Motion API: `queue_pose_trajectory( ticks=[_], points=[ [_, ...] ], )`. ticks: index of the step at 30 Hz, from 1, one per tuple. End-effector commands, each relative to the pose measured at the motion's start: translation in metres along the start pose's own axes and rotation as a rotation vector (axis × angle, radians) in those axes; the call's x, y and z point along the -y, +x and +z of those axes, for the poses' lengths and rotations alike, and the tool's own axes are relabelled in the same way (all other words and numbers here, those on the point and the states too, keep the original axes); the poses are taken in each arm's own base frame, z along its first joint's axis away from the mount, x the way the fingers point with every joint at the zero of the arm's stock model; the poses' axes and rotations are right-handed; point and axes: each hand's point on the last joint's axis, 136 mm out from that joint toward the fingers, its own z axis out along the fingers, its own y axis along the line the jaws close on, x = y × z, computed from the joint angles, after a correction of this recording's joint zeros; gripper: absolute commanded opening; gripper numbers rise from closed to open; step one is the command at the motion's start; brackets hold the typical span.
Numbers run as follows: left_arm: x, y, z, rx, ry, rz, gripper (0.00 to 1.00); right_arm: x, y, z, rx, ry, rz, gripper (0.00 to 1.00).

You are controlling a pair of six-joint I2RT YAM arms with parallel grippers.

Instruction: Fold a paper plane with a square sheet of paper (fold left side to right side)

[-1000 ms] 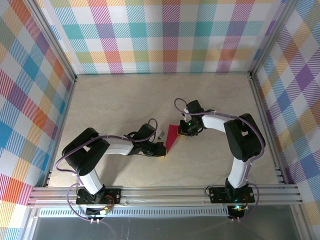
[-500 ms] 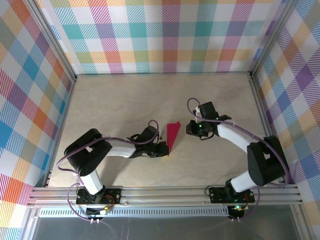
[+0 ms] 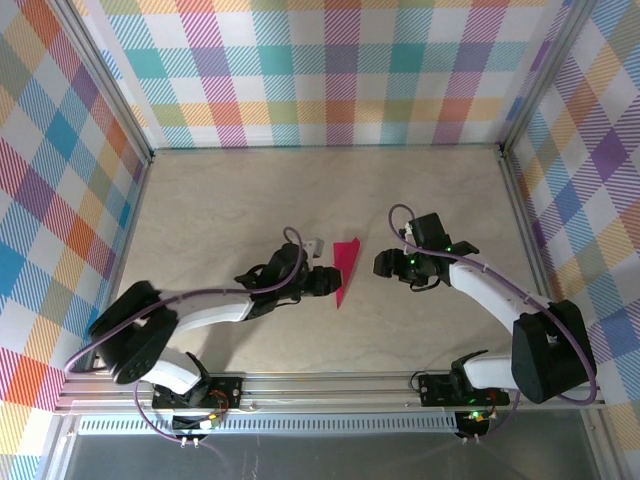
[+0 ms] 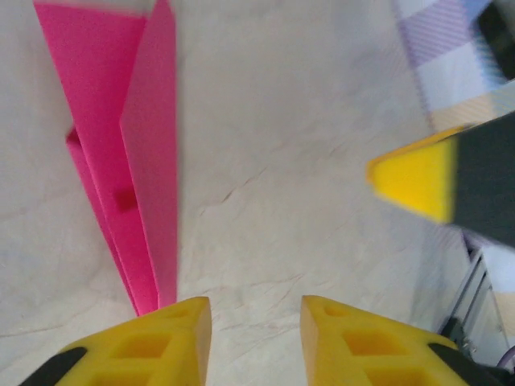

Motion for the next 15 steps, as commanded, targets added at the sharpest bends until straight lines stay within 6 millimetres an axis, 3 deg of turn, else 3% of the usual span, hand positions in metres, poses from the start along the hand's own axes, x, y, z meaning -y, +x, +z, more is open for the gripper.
queue_pose_trajectory(
  ticks=[1, 7, 15],
  points=[
    [-0.029, -0.004, -0.024, 0.079, -0.121, 0.070, 0.38, -0.012, 0.000, -0.004, -0.011, 0.007, -0.005, 0.73],
    [-0.056, -0.016, -0.068, 0.203, -0.241, 0.105, 0.54, -0.044, 0.000, 0.015, -0.047, 0.078, -0.099, 0.88],
    [-0.076, -0.017, -0.099, 0.290, -0.301, 0.105, 0.65, -0.078, -0.006, 0.059, -0.100, 0.194, -0.197, 0.89]
  ],
)
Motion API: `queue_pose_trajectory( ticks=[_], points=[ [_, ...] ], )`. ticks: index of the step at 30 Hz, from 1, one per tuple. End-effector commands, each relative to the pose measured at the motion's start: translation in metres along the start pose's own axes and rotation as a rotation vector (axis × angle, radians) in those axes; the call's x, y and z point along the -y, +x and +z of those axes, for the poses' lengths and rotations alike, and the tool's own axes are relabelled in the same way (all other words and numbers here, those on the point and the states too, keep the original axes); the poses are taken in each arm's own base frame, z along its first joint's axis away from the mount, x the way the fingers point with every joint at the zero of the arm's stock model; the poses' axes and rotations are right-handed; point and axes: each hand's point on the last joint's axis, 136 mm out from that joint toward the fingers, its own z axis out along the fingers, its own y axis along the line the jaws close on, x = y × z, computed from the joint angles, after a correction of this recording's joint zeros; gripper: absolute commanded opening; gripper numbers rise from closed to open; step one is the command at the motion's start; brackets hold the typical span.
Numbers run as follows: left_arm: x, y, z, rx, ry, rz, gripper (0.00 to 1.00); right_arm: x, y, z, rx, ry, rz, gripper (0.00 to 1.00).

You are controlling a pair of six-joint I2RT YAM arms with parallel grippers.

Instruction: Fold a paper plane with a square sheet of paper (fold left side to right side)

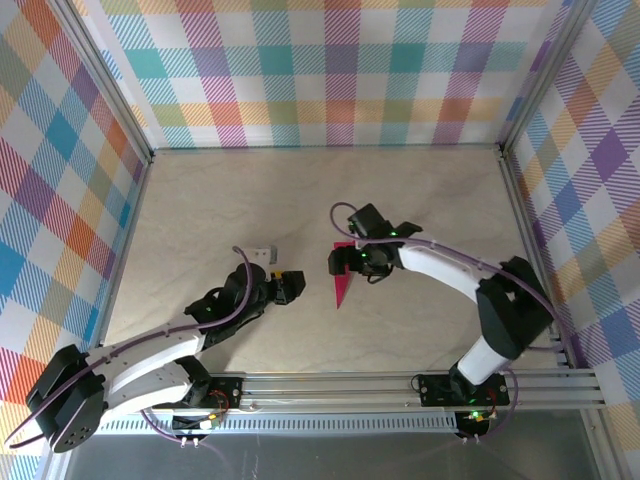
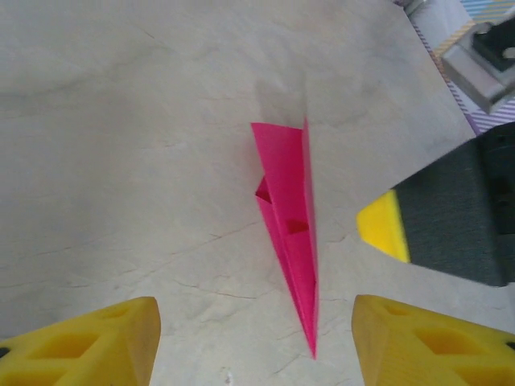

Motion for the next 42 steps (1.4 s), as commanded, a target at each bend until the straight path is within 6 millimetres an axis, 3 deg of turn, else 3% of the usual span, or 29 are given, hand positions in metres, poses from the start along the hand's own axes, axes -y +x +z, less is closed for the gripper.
queue_pose_trajectory(
  ticks=[1, 4, 13, 19, 24, 30, 36, 39, 42],
  points=[
    [-0.020, 0.001, -0.007, 0.028, -0.071, 0.020, 0.66, 0.004, -0.004, 0.014, -0.031, 0.099, 0.003, 0.88],
    [-0.024, 0.001, -0.011, 0.034, -0.077, 0.027, 0.67, 0.003, -0.007, 0.027, -0.048, 0.116, 0.005, 0.84],
    [-0.028, -0.003, -0.020, 0.043, -0.097, 0.068, 0.67, 0.011, -0.004, 0.048, -0.088, 0.155, 0.017, 0.51],
    [-0.022, -0.015, -0.027, 0.055, -0.095, 0.096, 0.69, 0.020, -0.003, 0.042, -0.070, 0.189, 0.016, 0.20],
    [-0.011, -0.041, -0.042, 0.091, -0.099, 0.139, 0.78, 0.023, -0.007, 0.020, -0.006, 0.164, 0.024, 0.05],
    [0.017, -0.083, -0.059, 0.143, -0.067, 0.226, 0.89, 0.020, -0.019, -0.012, 0.101, -0.019, 0.035, 0.00],
    [0.055, -0.114, -0.062, 0.142, -0.005, 0.518, 0.95, 0.025, -0.034, -0.044, 0.173, -0.301, 0.098, 0.00],
    [0.072, -0.121, -0.057, 0.129, 0.035, 0.665, 0.98, 0.031, -0.041, -0.054, 0.214, -0.422, 0.133, 0.00],
    [0.085, -0.113, -0.045, 0.093, 0.099, 0.812, 0.99, 0.034, -0.045, -0.054, 0.223, -0.489, 0.136, 0.00]
  ],
)
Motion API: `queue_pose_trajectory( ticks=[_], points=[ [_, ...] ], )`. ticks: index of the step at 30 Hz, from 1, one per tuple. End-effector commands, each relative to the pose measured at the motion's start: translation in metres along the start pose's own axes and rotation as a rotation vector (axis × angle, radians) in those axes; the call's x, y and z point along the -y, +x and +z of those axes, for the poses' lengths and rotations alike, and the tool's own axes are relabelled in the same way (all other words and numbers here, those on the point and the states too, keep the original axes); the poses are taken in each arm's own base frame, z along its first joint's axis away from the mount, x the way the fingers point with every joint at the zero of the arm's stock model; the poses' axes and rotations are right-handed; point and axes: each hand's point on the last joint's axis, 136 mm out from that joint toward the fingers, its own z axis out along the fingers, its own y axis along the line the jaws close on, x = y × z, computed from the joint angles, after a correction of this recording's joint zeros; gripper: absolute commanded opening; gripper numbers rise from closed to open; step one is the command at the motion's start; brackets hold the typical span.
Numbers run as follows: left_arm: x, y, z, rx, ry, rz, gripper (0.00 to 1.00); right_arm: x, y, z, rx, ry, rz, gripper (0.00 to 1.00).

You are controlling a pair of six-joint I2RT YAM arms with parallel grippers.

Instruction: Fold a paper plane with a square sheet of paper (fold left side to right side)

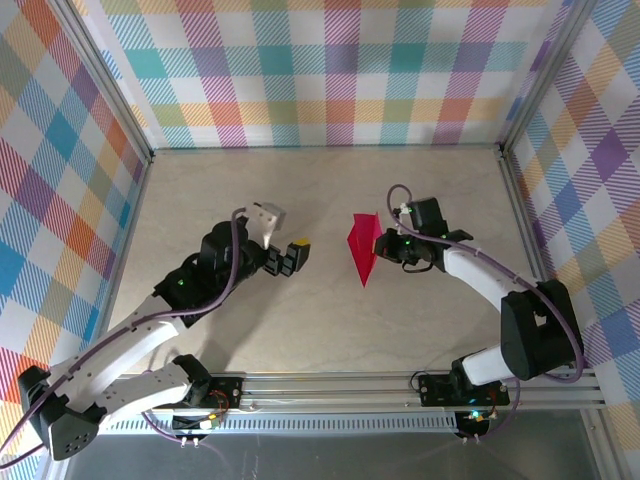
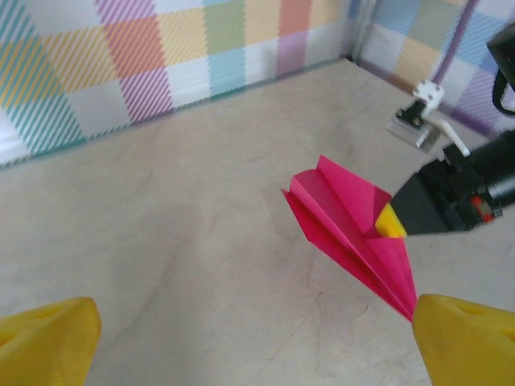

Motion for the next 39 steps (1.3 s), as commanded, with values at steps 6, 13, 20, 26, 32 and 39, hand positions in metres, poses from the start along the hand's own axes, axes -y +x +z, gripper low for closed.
queue_pose_trajectory(
  ticks=[6, 13, 20, 26, 32, 39],
  points=[
    [0.039, 0.042, 0.028, -0.044, 0.240, 0.396, 1.00, -0.020, -0.007, 0.028, -0.050, -0.237, -0.046, 0.00],
    [0.044, 0.097, 0.040, -0.017, 0.271, 0.497, 1.00, -0.005, -0.012, 0.067, -0.090, -0.254, -0.033, 0.00],
    [0.054, 0.110, 0.042, -0.049, 0.342, 0.505, 1.00, 0.015, -0.006, 0.081, -0.103, -0.193, -0.021, 0.06],
    [0.054, 0.113, 0.045, -0.068, 0.344, 0.504, 1.00, 0.023, 0.002, 0.083, -0.126, -0.163, -0.016, 0.15],
    [0.047, 0.109, 0.046, -0.061, 0.298, 0.509, 1.00, 0.030, 0.003, 0.078, -0.129, -0.104, -0.026, 0.23],
    [0.044, 0.106, 0.044, -0.049, 0.280, 0.510, 1.00, 0.027, -0.007, 0.048, -0.093, 0.009, -0.087, 0.37]
  ],
)
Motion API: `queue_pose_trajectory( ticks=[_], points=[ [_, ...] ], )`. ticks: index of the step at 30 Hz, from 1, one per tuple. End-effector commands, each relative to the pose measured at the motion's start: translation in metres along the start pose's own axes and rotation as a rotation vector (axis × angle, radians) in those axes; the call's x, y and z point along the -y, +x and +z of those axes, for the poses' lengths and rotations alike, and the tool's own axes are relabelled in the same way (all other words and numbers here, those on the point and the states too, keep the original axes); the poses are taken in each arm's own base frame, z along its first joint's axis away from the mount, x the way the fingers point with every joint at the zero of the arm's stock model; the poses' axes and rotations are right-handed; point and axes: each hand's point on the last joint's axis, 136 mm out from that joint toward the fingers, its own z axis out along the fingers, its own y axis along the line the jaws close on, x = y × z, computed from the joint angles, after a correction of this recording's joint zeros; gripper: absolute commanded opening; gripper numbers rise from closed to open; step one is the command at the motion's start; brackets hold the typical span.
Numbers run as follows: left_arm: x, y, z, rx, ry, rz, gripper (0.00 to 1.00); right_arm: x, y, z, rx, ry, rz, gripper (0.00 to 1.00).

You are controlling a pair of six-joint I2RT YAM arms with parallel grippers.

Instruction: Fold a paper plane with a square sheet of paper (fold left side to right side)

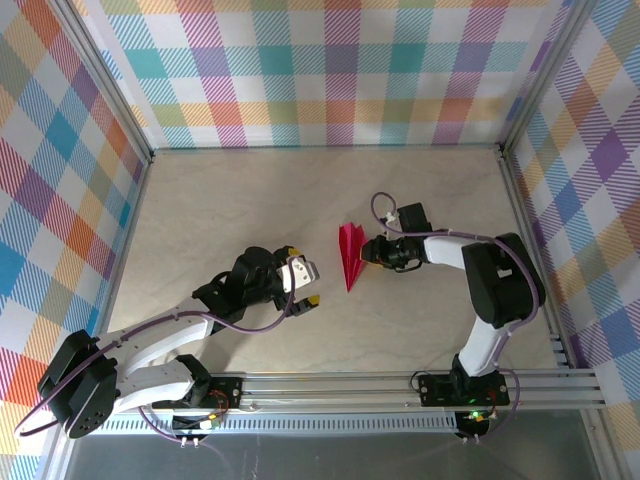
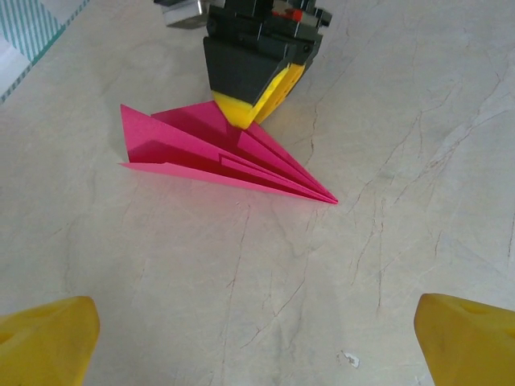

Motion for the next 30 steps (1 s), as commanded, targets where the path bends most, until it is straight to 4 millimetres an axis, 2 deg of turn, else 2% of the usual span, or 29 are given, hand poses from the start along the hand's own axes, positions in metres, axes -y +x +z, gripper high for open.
queue_pose_trajectory(
  ticks=[1, 6, 9, 13, 21, 30],
  points=[
    [-0.015, -0.021, -0.007, 0.068, -0.052, 0.023, 1.00, -0.012, -0.012, -0.026, 0.036, 0.057, -0.064, 0.38],
    [-0.015, -0.024, -0.009, 0.078, -0.054, 0.024, 1.00, -0.024, -0.001, -0.040, 0.006, 0.066, -0.036, 0.46],
    [-0.015, -0.025, -0.009, 0.081, -0.053, 0.022, 1.00, -0.038, 0.008, -0.036, -0.028, 0.045, -0.040, 0.53],
    [-0.014, -0.025, -0.009, 0.083, -0.047, 0.018, 1.00, -0.042, 0.012, -0.026, -0.055, 0.083, -0.054, 0.57],
    [-0.015, -0.026, -0.010, 0.086, -0.056, 0.016, 1.00, -0.045, 0.009, -0.003, -0.091, 0.109, -0.072, 0.53],
    [-0.015, -0.026, -0.010, 0.088, -0.053, 0.016, 1.00, -0.039, 0.011, 0.011, -0.115, 0.147, -0.062, 0.50]
  ],
)
